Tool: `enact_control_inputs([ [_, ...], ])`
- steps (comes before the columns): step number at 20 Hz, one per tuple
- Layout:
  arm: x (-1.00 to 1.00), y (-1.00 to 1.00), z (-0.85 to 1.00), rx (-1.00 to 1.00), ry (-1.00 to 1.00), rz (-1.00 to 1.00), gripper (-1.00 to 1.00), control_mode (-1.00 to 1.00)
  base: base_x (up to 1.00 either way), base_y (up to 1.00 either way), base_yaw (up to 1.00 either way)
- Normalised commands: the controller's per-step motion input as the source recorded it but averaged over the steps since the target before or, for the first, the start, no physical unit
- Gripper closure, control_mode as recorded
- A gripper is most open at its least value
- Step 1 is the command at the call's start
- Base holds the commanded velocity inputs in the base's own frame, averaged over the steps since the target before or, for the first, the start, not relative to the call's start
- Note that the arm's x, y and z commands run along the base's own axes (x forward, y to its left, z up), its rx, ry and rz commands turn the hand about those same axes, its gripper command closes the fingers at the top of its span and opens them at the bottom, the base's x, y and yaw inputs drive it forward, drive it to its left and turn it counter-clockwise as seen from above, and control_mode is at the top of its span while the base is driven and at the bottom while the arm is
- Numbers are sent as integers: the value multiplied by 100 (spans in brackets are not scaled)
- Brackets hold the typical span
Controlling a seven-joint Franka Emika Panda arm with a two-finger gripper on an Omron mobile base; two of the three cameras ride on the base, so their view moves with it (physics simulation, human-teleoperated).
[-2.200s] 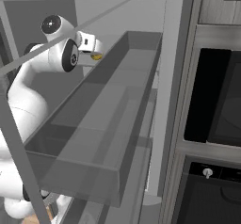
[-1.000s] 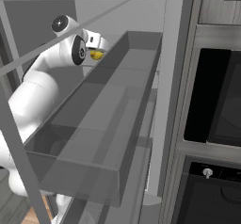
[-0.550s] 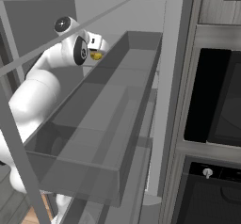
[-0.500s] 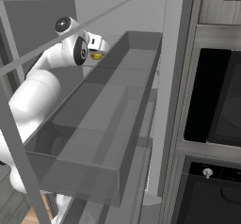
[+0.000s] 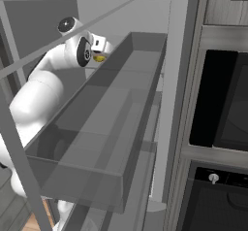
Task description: Retrieve a lemon from the fridge and place it on the cutting board with the fish.
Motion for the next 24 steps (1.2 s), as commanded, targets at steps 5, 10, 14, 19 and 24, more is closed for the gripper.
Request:
enact_control_inputs([
  [5,10,-10,0,0,0,0,-100,-100,0,0,0],
  [10,13,-2,0,0,0,0,-100,-100,0,0,0],
  [14,4,0,-1,0,0,0,-100,-100,0,0,0],
  [19,0,0,-11,0,6,0,-100,-100,0,0,0],
  [24,0,0,-3,0,1,0,-100,-100,0,0,0],
])
